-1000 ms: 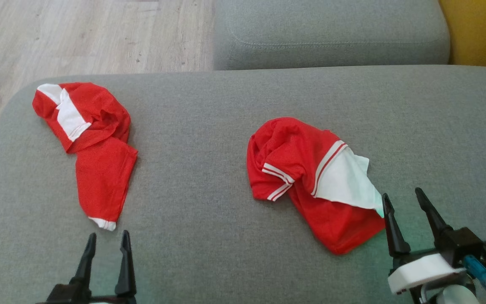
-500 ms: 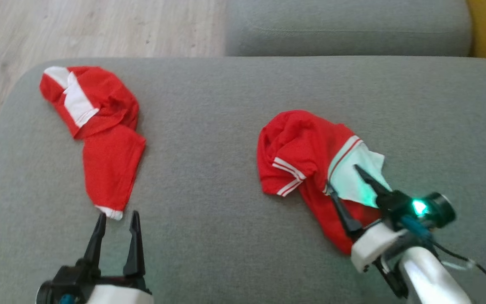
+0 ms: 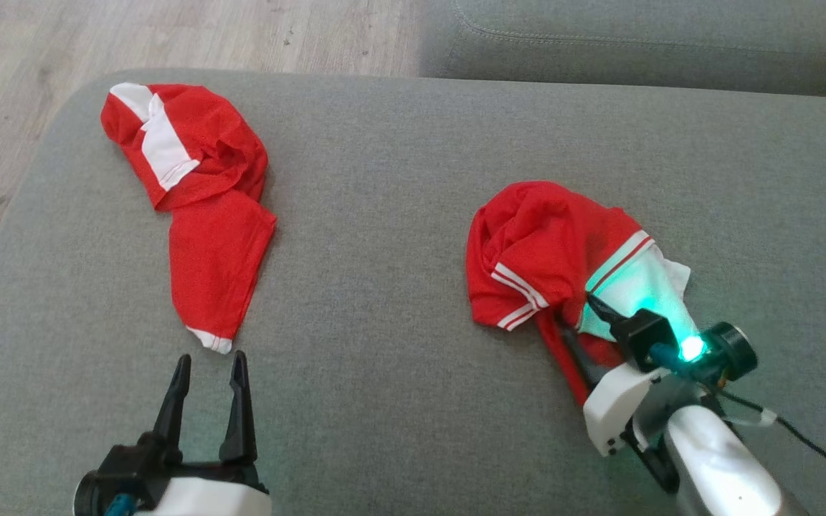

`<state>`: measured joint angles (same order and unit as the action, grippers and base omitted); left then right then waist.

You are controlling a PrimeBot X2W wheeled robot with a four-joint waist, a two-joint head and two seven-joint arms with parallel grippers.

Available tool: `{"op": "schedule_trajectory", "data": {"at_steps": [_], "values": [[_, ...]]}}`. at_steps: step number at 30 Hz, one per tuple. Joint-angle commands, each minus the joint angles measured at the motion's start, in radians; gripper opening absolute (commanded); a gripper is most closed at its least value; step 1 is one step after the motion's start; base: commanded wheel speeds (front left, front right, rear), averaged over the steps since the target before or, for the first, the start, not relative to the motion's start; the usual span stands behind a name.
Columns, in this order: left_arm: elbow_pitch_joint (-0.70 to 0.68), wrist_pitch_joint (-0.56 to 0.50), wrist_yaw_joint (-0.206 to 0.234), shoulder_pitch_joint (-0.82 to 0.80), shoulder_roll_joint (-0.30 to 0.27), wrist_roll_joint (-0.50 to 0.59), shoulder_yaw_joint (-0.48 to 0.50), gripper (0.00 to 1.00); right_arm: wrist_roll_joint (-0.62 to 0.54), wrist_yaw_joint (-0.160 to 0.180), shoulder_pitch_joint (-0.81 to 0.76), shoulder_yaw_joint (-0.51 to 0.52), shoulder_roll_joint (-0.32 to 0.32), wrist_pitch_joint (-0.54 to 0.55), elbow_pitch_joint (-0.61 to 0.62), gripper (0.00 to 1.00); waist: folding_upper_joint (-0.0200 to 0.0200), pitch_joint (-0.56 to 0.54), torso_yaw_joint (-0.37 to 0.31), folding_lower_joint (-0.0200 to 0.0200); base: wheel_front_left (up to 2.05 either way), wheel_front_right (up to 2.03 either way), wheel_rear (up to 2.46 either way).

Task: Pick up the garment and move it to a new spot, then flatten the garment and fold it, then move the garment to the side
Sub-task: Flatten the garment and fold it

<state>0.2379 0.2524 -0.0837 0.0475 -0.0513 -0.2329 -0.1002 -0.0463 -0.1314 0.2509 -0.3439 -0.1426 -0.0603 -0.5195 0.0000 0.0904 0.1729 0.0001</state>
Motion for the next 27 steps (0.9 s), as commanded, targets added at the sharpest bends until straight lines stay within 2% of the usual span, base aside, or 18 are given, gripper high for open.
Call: {"op": "schedule_trajectory", "data": {"at_steps": [1, 4, 6, 7, 10, 14, 17, 21, 27], "values": [[-0.033, 0.009, 0.006, -0.043, 0.001, -0.007, 0.019, 1.0, -0.014, 0.001, 0.033, 0.004, 0.006, 0.019, 0.034, 0.0, 0.0, 0.0, 0.002, -0.0001, 0.0, 0.0, 0.0], [-0.035, 0.009, 0.008, -0.046, 0.001, -0.01, 0.016, 1.0, 0.005, 0.001, 0.021, 0.024, 0.017, 0.061, 0.104, 0.0, 0.0, 0.0, 0.002, -0.0001, 0.0, 0.0, 0.0], [-0.036, 0.009, 0.009, -0.045, 0.001, -0.01, 0.017, 1.0, 0.062, 0.001, 0.01, 0.011, 0.032, 0.119, 0.187, 0.0, 0.0, -0.003, -0.002, -0.0001, 0.0, 0.0, 0.0], [-0.035, 0.009, 0.01, -0.043, 0.001, -0.01, 0.018, 1.0, 0.15, 0.001, 0.005, -0.021, 0.043, 0.2, 0.294, 0.0, 0.0, -0.007, -0.006, -0.0001, 0.0, 0.0, 0.0], [-0.032, 0.009, 0.011, -0.047, 0.001, -0.016, 0.012, 1.0, 0.318, 0.001, 0.018, -0.046, 0.061, 0.349, 0.463, 0.0, 0.0, -0.016, -0.009, -0.0001, 0.0, 0.0, 0.0], [-0.03, 0.009, 0.015, -0.057, 0.001, -0.03, -0.01, 1.0, 0.515, 0.001, 0.06, -0.013, 0.086, 0.531, 0.608, 0.0, 0.0, -0.026, 0.0, -0.0001, 0.0, 0.0, 0.0], [-0.024, 0.009, 0.017, -0.063, 0.001, -0.039, -0.031, 1.0, 0.687, 0.001, 0.092, 0.024, 0.091, 0.598, 0.647, 0.0, 0.0, -0.038, 0.013, -0.0001, 0.0, 0.0, 0.0], [-0.016, 0.009, 0.024, -0.06, 0.001, -0.048, -0.054, 1.0, 0.929, 0.001, 0.146, 0.015, 0.092, 0.586, 0.622, 0.0, 0.0, -0.06, 0.027, -0.0001, 0.0, 0.0, 0.0], [-0.015, 0.009, 0.034, -0.054, 0.001, -0.057, -0.073, 1.0, 1.122, 0.001, 0.251, -0.042, 0.092, 0.511, 0.537, 0.0, 0.0, -0.084, 0.038, -0.0001, 0.0, 0.0, 0.0]]}}
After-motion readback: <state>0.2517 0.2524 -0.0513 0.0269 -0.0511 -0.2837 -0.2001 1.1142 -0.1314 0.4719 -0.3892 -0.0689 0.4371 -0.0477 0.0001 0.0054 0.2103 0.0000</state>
